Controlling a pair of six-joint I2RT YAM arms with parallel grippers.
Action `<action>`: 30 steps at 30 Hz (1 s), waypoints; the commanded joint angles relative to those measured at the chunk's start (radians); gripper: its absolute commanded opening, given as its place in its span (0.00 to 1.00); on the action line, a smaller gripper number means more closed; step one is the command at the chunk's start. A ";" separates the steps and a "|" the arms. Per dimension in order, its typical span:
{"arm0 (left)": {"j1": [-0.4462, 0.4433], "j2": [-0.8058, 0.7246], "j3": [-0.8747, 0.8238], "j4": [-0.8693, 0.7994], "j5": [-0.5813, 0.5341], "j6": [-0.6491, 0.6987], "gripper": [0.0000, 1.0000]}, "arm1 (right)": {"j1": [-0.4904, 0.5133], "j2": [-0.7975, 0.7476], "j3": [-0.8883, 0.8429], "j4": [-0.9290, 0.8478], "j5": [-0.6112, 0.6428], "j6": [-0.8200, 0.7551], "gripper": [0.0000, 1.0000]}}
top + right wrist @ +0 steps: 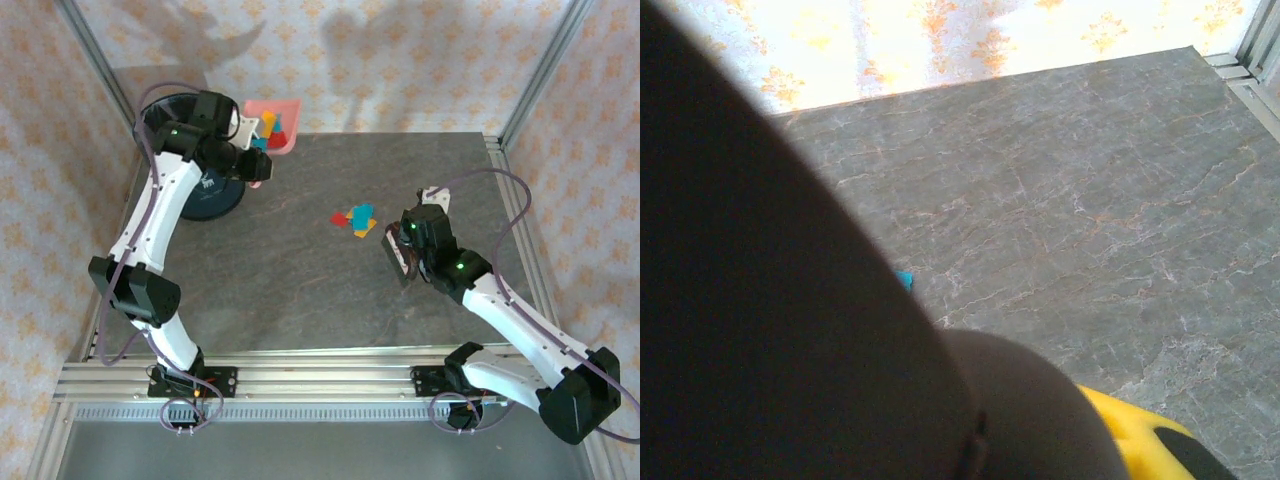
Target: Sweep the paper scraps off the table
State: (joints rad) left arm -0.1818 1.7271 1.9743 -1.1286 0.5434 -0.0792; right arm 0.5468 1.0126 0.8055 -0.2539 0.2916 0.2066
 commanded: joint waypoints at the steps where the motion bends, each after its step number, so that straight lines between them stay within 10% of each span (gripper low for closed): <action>1: 0.050 0.019 0.044 0.058 0.111 -0.080 0.00 | -0.004 0.003 0.006 0.026 0.006 0.016 0.00; 30: 0.321 0.003 -0.249 0.775 0.486 -0.712 0.00 | -0.003 0.022 0.031 -0.008 -0.005 0.034 0.00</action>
State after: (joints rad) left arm 0.1291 1.7706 1.7519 -0.5190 0.9710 -0.6689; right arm 0.5468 1.0370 0.8059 -0.2569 0.2802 0.2192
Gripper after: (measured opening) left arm 0.239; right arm 0.252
